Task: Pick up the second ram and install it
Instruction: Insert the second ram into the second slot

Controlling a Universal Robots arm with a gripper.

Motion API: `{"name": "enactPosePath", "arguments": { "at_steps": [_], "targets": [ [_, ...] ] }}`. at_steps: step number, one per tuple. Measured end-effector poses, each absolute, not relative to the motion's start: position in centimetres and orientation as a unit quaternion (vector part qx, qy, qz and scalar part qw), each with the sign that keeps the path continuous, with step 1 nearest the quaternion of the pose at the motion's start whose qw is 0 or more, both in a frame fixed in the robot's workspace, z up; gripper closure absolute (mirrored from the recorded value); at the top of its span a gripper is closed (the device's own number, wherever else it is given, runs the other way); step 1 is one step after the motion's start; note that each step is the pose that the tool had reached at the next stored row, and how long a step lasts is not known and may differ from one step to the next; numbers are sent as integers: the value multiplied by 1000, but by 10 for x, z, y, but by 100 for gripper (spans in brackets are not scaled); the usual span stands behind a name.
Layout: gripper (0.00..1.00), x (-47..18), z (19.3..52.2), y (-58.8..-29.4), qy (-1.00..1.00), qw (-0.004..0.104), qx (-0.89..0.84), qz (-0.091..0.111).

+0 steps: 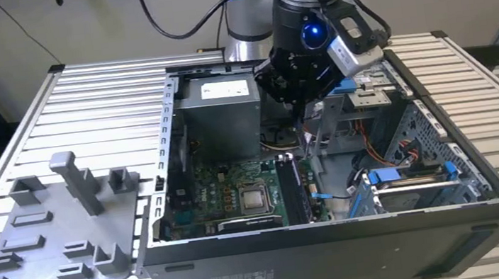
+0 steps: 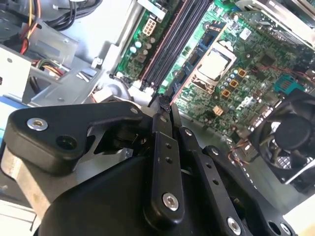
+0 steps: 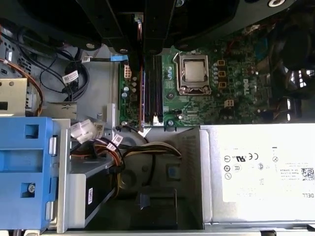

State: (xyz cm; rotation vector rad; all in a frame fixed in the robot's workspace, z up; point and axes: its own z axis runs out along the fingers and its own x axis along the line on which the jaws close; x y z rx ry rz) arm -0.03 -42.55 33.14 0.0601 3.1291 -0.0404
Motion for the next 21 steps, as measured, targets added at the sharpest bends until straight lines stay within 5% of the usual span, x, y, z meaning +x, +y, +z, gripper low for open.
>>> {"name": "enactPosePath", "arguments": {
  "at_steps": [21],
  "targets": [
    [86,-4,296,-437,1000,6,6,-13]
  ]
}}
